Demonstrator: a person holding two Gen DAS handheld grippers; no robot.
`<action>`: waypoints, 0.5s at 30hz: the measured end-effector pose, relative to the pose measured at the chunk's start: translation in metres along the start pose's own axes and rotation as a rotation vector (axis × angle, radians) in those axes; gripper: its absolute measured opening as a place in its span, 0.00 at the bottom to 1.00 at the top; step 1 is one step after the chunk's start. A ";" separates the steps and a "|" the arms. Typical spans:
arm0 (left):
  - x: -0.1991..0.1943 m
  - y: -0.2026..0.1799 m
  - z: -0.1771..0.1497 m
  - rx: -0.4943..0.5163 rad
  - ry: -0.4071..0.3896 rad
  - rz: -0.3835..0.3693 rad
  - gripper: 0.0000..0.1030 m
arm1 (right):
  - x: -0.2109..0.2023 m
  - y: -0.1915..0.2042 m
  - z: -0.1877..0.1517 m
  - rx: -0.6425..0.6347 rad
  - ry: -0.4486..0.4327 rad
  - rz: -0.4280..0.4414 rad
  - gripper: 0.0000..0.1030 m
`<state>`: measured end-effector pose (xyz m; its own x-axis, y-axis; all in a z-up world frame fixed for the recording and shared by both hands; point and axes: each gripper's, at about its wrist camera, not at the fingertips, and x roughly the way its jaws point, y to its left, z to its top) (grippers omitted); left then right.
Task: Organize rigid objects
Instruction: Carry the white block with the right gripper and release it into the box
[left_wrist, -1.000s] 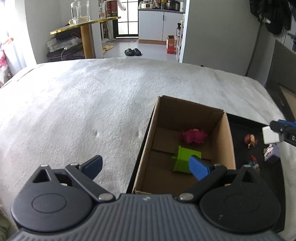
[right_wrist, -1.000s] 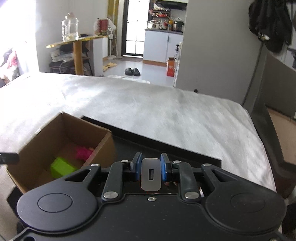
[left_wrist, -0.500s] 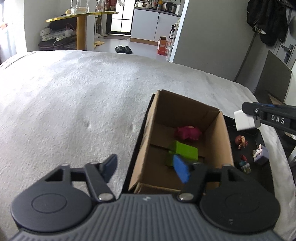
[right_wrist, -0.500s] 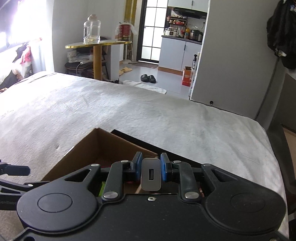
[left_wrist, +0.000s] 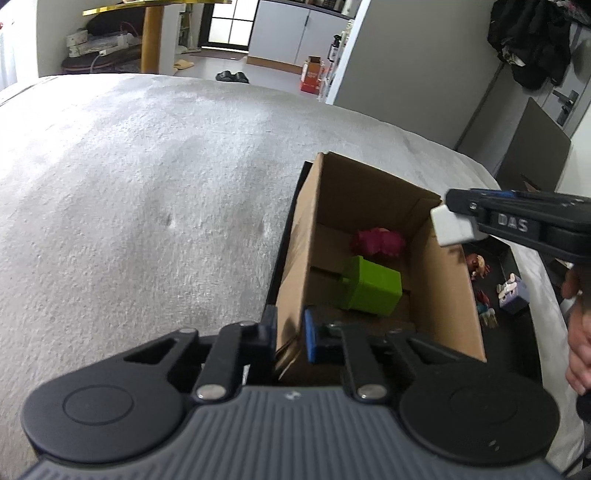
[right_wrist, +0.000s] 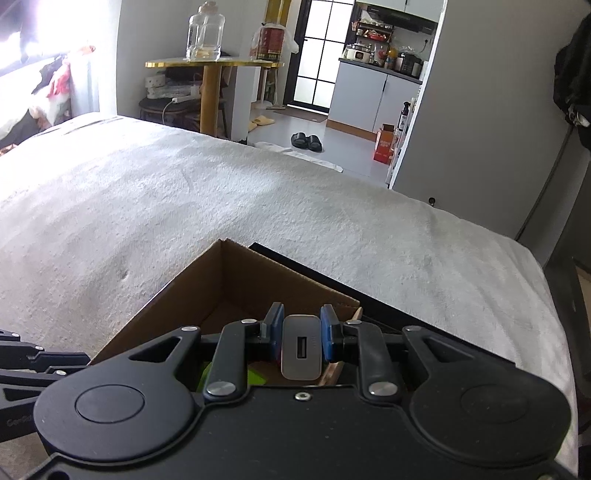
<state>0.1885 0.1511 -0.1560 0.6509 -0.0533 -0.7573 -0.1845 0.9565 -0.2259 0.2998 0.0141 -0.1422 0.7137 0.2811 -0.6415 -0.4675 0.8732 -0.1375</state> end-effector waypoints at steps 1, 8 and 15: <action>0.000 0.000 0.000 0.001 -0.001 -0.008 0.11 | 0.001 0.002 0.001 -0.006 0.002 -0.005 0.21; -0.001 0.007 -0.001 -0.019 0.003 -0.051 0.08 | 0.010 0.012 0.000 -0.027 0.014 -0.038 0.21; 0.000 0.012 0.000 -0.032 0.006 -0.069 0.09 | 0.010 0.019 0.002 -0.062 0.006 -0.081 0.30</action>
<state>0.1866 0.1623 -0.1587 0.6584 -0.1204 -0.7430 -0.1629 0.9409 -0.2969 0.2994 0.0346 -0.1500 0.7473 0.2076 -0.6312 -0.4396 0.8668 -0.2354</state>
